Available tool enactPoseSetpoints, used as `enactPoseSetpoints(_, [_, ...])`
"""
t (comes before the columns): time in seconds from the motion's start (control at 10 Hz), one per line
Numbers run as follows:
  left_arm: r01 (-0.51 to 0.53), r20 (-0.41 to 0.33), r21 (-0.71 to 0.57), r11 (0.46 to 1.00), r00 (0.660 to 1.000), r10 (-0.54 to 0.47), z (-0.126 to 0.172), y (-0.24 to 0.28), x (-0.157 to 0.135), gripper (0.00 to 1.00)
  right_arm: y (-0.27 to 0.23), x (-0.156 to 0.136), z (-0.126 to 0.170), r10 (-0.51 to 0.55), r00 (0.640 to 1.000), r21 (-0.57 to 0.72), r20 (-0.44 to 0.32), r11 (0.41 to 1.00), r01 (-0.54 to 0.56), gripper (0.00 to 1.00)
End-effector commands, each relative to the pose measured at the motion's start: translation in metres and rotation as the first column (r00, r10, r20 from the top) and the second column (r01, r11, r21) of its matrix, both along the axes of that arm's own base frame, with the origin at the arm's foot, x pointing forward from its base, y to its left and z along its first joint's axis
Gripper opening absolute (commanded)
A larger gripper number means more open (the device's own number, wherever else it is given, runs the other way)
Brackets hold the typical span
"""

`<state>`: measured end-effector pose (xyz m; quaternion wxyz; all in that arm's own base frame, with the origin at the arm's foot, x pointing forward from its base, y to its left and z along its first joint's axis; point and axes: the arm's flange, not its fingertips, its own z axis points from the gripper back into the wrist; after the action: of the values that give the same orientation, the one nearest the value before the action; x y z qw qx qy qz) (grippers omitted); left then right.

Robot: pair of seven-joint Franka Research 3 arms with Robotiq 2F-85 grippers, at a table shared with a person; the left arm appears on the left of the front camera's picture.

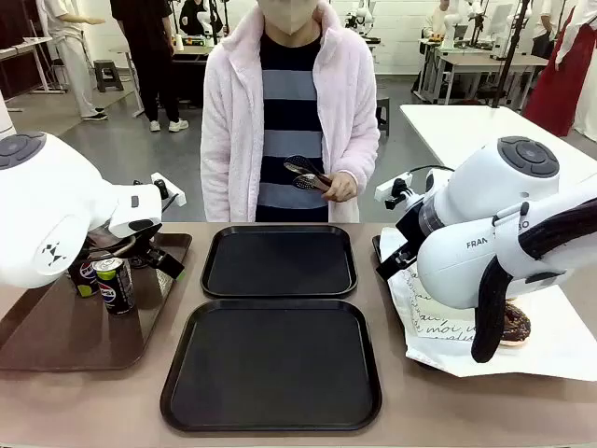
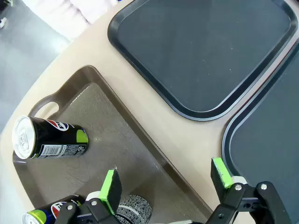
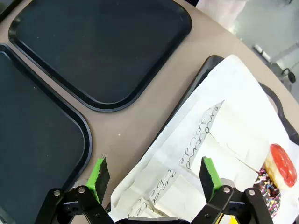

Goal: Set up donuts and drinks on trays.
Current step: Pick up one Pepsi coke and place it on the Flat Tray.

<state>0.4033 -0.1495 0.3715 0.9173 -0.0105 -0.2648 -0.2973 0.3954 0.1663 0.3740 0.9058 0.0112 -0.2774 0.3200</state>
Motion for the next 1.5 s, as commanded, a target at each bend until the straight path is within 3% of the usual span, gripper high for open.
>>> enactPoseSetpoints(0.0, [0.000, 0.000, 0.000, 1.000, 1.000, 0.000, 0.0000, 0.0000, -0.0001, 1.00, 0.0000, 0.0000, 0.0000, 0.000, 1.000, 0.000, 0.000, 1.000, 0.000, 1.00])
enactPoseSetpoints(1.4, [0.000, 0.000, 0.000, 1.000, 1.000, 0.000, 0.0000, -0.0001, 0.0000, 1.00, -0.0001, 0.0000, 0.0000, 0.000, 1.000, 0.000, 0.000, 1.000, 0.000, 1.00])
